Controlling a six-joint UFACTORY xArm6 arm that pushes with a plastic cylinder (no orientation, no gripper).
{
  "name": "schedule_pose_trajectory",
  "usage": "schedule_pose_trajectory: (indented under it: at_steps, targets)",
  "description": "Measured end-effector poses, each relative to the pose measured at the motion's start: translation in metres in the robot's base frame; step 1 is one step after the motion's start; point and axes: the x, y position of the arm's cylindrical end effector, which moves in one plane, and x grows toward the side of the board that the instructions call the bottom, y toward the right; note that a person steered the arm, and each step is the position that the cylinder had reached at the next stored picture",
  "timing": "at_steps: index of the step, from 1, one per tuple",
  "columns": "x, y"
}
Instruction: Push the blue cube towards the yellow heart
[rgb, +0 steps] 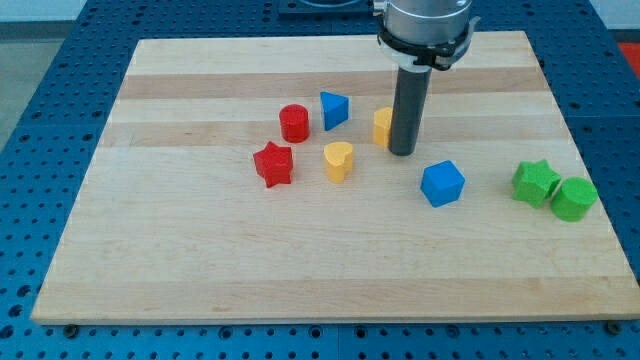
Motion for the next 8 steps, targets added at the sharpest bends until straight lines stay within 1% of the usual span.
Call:
schedule_pose_trajectory:
  at_steps: [2, 5, 6, 8]
  targets:
    - [0.000, 0.011]
    - [0.001, 0.072]
    - [0.012, 0.072]
    - [0.052, 0.072]
